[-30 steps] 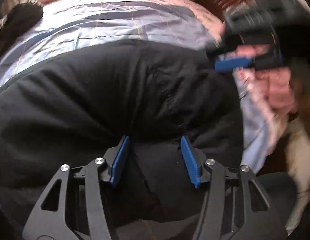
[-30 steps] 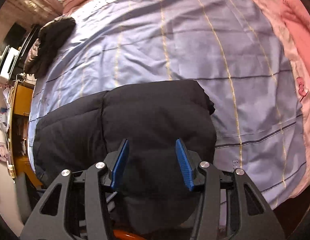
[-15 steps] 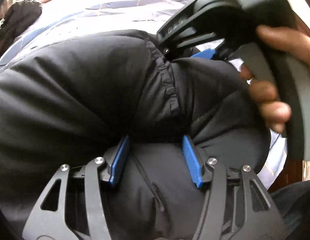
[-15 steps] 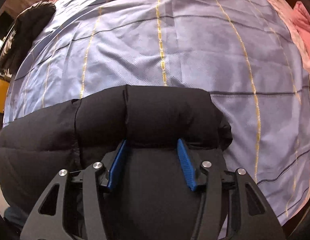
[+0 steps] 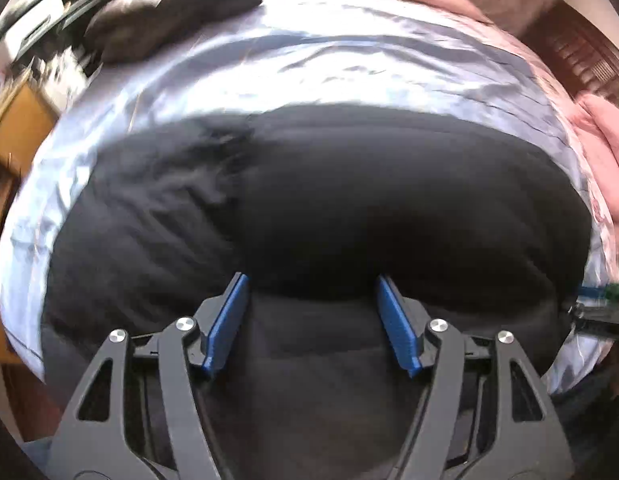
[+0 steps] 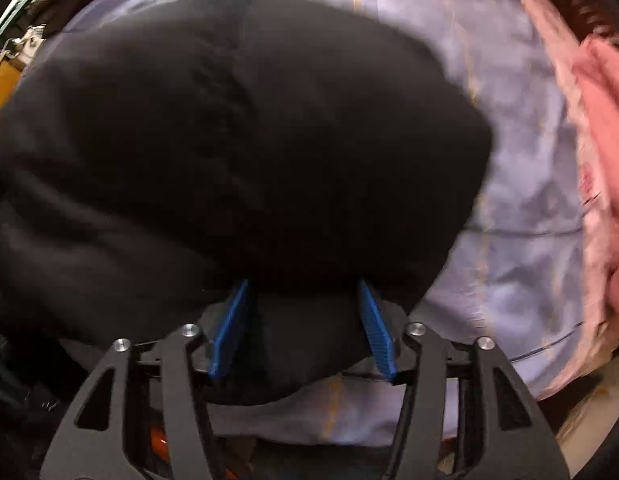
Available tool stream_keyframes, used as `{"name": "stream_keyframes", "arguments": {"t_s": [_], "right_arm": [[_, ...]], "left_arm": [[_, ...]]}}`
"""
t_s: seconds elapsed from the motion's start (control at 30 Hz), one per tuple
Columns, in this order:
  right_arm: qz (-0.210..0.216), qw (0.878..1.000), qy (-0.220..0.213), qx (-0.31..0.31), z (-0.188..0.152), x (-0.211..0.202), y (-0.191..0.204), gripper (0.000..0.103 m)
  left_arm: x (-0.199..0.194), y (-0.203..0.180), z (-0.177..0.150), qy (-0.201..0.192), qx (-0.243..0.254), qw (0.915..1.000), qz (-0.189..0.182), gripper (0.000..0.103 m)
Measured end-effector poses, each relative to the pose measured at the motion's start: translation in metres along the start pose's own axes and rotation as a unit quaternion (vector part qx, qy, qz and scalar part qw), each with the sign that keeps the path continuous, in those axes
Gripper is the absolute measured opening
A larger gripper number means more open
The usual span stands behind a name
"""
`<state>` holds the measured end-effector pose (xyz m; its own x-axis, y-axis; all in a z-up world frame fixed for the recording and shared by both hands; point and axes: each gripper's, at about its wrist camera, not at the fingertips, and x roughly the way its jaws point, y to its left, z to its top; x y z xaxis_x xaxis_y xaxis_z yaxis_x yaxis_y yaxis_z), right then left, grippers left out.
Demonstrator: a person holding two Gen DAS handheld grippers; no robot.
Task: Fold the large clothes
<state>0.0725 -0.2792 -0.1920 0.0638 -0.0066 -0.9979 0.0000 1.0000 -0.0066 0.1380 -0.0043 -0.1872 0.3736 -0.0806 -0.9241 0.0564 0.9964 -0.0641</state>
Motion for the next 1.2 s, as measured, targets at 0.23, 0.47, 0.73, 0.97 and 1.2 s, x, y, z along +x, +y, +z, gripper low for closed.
{"name": "stream_keyframes", "arguments": {"t_s": [0.23, 0.47, 0.73, 0.97, 1.2], "right_arm": [[-0.030, 0.999, -0.033, 0.008, -0.005, -0.037, 0.019, 0.060], [0.048, 0.996, -0.065, -0.045, -0.029, -0.057, 0.095, 0.063], [0.012, 0.998, -0.026, -0.065, -0.027, -0.018, 0.121, 0.077], [0.157, 0.984, 0.066, -0.057, -0.064, -0.003, 0.128, 0.076], [0.082, 0.995, 0.056, -0.007, -0.032, 0.049, 0.135, 0.066]], "left_arm": [[-0.035, 0.005, -0.015, -0.033, 0.006, 0.9994, 0.001, 0.062], [-0.017, 0.066, -0.060, 0.011, -0.039, 0.9966, 0.071, 0.063], [-0.012, 0.058, -0.071, 0.048, -0.061, 0.9962, 0.040, 0.062], [-0.010, 0.051, -0.100, 0.103, -0.061, 0.9926, -0.022, 0.064], [0.035, 0.028, -0.077, 0.066, -0.041, 0.9948, 0.066, 0.068]]}}
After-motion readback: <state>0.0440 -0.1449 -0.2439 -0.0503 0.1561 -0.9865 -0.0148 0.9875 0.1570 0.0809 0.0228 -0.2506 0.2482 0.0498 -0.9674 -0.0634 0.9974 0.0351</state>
